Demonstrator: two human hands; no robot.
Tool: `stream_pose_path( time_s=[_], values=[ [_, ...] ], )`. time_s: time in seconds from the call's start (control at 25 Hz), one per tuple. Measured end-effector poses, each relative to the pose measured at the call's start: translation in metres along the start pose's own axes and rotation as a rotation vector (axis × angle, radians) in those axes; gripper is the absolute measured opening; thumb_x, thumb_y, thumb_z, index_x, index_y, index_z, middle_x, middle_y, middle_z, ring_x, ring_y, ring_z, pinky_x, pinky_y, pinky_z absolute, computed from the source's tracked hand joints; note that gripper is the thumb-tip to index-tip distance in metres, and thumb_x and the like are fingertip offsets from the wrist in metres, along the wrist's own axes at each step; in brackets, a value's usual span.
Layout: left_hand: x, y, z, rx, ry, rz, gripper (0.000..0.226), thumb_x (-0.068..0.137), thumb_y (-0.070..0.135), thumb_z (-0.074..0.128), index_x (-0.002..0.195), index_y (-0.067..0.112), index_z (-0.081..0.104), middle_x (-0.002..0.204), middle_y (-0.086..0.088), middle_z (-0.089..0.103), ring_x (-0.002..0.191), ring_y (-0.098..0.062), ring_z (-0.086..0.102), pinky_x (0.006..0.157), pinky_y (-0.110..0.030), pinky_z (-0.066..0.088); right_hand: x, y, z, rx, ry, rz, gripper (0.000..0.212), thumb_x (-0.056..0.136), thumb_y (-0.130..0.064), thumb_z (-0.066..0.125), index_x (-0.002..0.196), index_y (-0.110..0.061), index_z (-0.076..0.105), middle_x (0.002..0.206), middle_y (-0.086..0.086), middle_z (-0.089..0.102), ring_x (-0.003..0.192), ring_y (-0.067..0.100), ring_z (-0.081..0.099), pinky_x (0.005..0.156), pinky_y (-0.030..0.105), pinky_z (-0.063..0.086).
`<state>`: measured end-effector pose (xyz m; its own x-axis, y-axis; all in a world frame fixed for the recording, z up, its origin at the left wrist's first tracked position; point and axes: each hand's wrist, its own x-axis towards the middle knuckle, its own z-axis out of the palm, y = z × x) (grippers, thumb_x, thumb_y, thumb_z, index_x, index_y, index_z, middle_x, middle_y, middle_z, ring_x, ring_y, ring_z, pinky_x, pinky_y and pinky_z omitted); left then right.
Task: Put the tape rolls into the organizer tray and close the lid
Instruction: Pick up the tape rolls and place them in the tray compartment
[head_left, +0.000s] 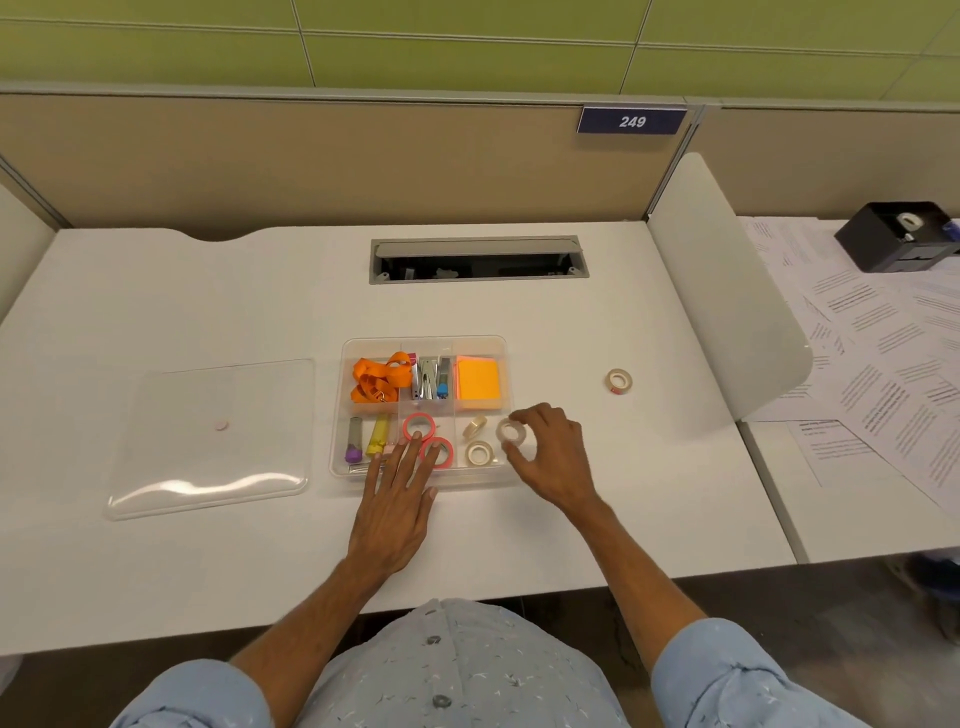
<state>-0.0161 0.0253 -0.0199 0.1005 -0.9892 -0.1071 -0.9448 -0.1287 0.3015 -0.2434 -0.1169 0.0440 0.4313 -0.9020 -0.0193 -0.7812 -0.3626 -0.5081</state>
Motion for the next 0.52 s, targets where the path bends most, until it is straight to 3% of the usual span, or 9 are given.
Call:
stream_pose_path(
  time_s=[0.28, 0.52],
  values=[
    [0.0, 0.0, 0.002, -0.016, 0.015, -0.004, 0.063, 0.112, 0.037, 0.039, 0.168, 0.024, 0.013, 0.179, -0.006, 0.007, 0.167, -0.028, 0.003, 0.137, -0.059, 0.01, -0.011, -0.007, 0.017, -0.202, -0.126, -0.077, 0.045, 0.104, -0.053, 0.056, 0.137, -0.026, 0.067, 0.142, -0.006, 0.062, 0.138, 0.016, 0.052, 0.119, 0.04, 0.038],
    [0.001, 0.001, 0.003, -0.013, 0.025, -0.006, 0.062, 0.113, 0.037, 0.038, 0.168, 0.024, 0.012, 0.179, -0.005, 0.005, 0.167, -0.028, 0.002, 0.137, -0.058, 0.009, -0.015, 0.006, 0.003, -0.035, 0.127, 0.019, 0.024, 0.104, -0.03, 0.065, 0.123, -0.021, 0.077, 0.126, -0.004, 0.072, 0.123, 0.017, 0.062, 0.107, 0.037, 0.046]
  ],
)
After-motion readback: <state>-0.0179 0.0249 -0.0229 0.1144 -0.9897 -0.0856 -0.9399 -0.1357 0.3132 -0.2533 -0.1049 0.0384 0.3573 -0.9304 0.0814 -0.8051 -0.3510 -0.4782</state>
